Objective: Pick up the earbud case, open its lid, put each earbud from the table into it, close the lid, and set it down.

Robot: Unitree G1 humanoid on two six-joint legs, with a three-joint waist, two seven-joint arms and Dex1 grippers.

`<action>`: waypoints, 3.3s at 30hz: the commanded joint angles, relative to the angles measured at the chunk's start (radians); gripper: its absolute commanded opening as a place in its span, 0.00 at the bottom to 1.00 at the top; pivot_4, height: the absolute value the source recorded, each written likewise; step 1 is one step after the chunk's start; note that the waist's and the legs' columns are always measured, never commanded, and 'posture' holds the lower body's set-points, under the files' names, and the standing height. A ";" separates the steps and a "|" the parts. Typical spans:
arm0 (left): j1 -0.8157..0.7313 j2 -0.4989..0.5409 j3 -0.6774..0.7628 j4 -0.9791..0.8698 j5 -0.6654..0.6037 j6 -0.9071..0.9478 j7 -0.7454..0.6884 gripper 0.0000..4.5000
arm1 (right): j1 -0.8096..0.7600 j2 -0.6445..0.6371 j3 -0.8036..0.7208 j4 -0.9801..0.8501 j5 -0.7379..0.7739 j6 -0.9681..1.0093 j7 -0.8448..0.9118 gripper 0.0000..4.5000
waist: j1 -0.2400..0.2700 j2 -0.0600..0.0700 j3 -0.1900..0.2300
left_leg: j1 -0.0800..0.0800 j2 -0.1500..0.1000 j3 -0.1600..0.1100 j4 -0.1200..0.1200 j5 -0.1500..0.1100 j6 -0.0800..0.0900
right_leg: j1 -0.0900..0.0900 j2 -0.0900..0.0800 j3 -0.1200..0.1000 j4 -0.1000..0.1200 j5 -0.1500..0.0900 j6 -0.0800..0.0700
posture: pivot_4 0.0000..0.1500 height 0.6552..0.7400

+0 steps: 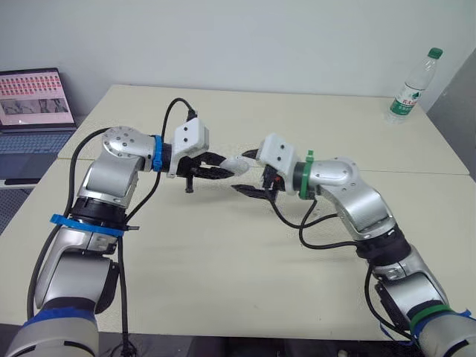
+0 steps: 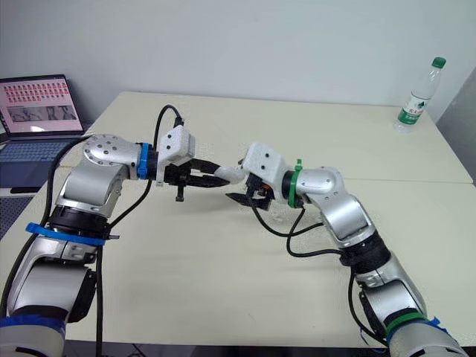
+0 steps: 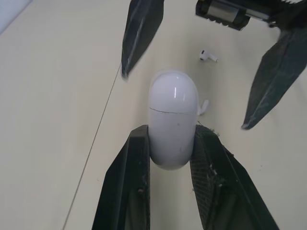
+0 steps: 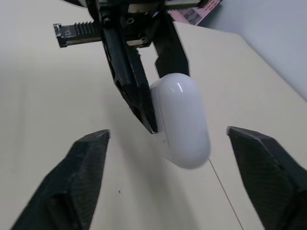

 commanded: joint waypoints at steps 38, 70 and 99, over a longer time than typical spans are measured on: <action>0.326 -0.190 0.235 -0.353 -0.058 0.071 0.536 0.17 | 0.305 -0.071 -0.092 -0.072 0.109 0.119 -0.133 0.55 | -0.002 0.000 0.000 | 0.000 -0.001 0.000 0.000 0.000 0.000 | 0.001 -0.003 0.001 0.000 0.000 0.000 | 1.00 1.00; 0.439 -0.160 0.255 -0.488 -0.092 0.113 0.649 0.17 | 0.311 0.032 -0.085 0.017 -0.006 0.125 -0.262 0.66 | 0.001 0.000 0.000 | 0.001 -0.001 -0.001 0.000 0.000 0.000 | 0.002 -0.003 0.001 0.000 0.000 0.000 | 1.00 1.00; 0.431 -0.167 0.249 -0.472 -0.082 0.089 0.657 0.17 | 0.334 -0.003 -0.103 0.023 0.028 0.218 -0.249 0.09 | 0.005 -0.001 -0.001 | 0.001 -0.002 -0.001 0.000 0.000 0.000 | 0.002 -0.003 0.000 -0.001 0.000 0.000 | 1.00 1.00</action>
